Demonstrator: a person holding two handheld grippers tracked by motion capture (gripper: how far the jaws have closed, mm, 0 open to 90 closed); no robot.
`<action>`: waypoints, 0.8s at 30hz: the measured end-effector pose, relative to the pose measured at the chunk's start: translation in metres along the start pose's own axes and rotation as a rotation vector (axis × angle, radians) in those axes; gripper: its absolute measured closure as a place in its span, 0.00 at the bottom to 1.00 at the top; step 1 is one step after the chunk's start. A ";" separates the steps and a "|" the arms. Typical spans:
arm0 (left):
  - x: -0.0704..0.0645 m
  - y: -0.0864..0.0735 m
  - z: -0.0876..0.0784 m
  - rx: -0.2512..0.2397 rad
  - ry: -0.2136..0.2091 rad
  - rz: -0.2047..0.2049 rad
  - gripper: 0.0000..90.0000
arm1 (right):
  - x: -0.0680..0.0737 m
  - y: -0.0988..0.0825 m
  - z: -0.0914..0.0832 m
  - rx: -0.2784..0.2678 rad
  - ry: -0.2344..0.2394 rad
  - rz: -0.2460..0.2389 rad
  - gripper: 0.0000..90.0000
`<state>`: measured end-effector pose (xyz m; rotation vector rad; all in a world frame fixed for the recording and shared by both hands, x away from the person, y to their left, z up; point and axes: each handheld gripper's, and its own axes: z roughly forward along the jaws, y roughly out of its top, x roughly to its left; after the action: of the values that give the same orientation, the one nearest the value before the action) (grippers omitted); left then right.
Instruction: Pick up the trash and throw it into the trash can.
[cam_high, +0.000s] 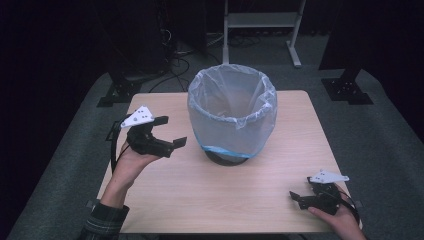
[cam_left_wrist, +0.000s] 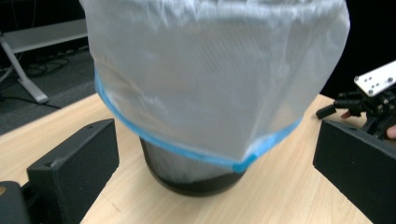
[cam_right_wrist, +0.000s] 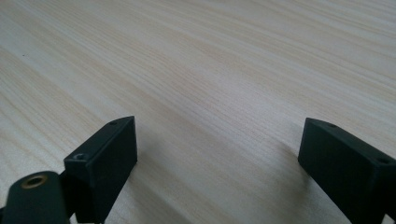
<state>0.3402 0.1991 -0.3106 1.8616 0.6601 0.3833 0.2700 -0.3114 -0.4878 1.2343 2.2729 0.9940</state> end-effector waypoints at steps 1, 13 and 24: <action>0.000 -0.003 -0.001 0.001 0.001 0.001 0.00 | 0.000 0.000 0.000 -0.001 0.000 0.000 0.11; -0.003 -0.041 -0.003 0.020 0.009 -0.019 0.00 | 0.000 0.000 0.000 -0.001 0.000 0.000 0.11; -0.009 -0.070 -0.004 0.061 0.020 -0.020 0.00 | 0.000 0.000 0.000 -0.001 0.000 0.000 0.11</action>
<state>0.3126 0.2163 -0.3739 1.9101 0.7102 0.3726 0.2700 -0.3113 -0.4879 1.2342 2.2716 0.9949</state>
